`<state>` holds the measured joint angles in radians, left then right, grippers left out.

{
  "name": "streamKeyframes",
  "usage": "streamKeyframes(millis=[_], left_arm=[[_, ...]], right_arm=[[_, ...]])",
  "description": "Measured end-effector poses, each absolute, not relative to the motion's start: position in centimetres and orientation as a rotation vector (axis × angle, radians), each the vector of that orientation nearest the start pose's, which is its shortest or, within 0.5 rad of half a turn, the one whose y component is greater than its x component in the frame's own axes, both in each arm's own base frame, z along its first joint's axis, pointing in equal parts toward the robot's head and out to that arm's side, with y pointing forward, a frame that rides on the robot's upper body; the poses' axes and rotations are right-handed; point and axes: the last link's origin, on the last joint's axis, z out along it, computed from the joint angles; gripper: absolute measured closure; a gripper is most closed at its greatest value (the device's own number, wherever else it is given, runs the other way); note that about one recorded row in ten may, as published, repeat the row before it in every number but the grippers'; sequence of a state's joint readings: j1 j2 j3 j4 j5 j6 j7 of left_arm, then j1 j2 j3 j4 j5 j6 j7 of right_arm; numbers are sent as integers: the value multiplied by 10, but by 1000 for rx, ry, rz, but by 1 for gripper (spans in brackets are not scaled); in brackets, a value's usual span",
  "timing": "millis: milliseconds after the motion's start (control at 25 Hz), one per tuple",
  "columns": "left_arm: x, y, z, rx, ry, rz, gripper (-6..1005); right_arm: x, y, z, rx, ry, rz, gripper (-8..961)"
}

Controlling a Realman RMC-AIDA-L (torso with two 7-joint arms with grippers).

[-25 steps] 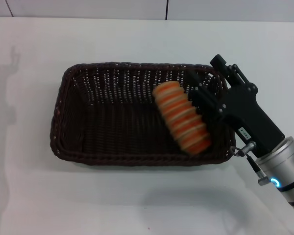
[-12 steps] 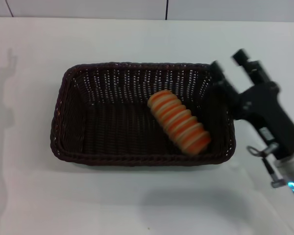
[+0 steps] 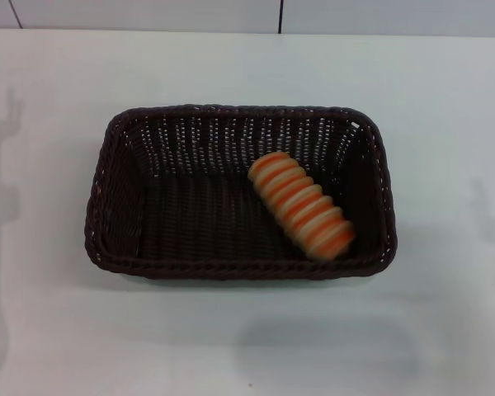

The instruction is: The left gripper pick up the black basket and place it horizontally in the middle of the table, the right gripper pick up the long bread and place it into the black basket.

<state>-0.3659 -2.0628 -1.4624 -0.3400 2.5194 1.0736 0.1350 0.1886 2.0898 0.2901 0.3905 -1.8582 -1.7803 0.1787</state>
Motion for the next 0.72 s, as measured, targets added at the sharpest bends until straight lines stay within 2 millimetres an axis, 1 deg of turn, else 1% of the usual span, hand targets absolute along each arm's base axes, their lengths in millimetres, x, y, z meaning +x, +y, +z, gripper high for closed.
streamKeyframes(millis=[40,80,120,240,520,640,720], left_arm=[[-353,344,57,-1236,-457,-523,223],[-353,344,57,-1236,-457,-523,223],[-353,344,57,-1237,-459,-520,224],[-355,343,55,-1244,-467,-511,226],[-357,342,54,-1239,-477,-509,218],[-356,341,48,-1269,-505,-542,218],[-356,341,48,-1269,-505,-542,217]], right_arm=[[299,210,-7,-1273,473,1169,187],[304,207,-3,-1229,483,1149,187],[304,207,-3,-1229,483,1149,187],[315,201,4,-1155,505,1105,187],[316,200,2,-1162,514,1097,186],[317,201,2,-1166,518,1094,186],[317,202,1,-1171,523,1090,186]])
